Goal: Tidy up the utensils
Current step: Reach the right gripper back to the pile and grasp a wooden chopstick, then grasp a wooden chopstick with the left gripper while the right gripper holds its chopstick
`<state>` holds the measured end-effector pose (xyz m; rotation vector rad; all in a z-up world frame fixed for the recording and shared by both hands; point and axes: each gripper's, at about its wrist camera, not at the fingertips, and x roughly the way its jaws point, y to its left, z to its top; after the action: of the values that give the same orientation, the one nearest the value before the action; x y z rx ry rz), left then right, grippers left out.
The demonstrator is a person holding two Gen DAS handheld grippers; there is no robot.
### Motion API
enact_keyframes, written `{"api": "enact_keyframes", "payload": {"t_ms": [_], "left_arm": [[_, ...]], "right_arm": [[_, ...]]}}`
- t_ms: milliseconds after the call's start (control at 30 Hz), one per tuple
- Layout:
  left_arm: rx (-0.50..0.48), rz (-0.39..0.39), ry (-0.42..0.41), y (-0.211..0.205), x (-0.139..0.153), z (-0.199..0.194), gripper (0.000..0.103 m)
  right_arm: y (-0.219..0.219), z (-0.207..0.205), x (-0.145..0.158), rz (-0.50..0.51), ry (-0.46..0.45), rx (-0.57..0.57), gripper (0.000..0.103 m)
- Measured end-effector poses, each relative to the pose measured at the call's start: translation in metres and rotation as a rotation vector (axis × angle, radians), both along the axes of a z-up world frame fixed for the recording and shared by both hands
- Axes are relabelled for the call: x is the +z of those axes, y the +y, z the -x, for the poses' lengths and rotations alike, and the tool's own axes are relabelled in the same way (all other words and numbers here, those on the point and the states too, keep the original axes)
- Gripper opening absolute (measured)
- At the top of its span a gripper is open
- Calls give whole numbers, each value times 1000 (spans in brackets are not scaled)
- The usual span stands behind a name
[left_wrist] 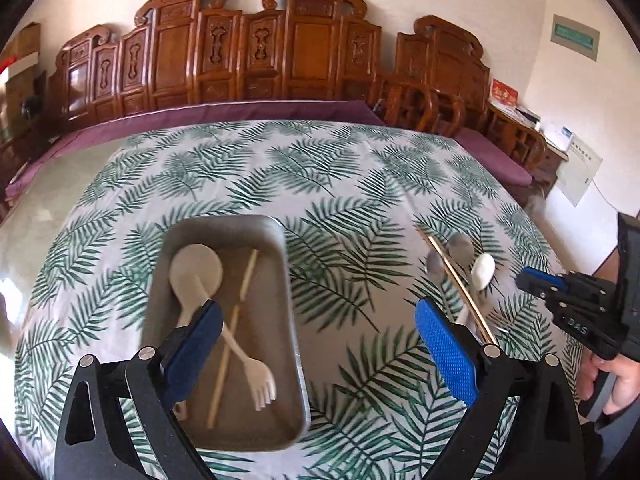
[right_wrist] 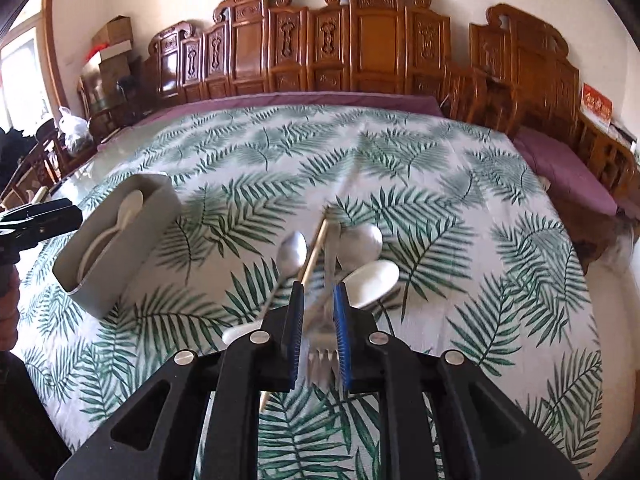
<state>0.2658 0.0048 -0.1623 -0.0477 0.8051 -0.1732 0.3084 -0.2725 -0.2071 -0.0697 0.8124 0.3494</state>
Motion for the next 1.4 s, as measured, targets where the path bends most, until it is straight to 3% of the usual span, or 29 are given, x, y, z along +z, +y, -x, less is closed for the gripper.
{"api": "enact_keyframes", "payload": {"t_ms": [367,633,1000,1033,1400], "left_arm": [[-55,-25,15,-31,-11,4,93],[-73,-37,30,-41,-18,6,93],[-85,-47,32,-47,-20,8,93],[-86,-48,33,-48,-20,7,93],[-113,-56,60,-68,-32,7,93]], "right_arm": [[14,-1,-28,-68,142,47,17],[26,-3,-46,19,185,29,17],[21,-8,-52,61,180,-10,16],[20,-8,-51,55,179,-10,6],[-1,-3,-22,-28,99,-14,6]]}}
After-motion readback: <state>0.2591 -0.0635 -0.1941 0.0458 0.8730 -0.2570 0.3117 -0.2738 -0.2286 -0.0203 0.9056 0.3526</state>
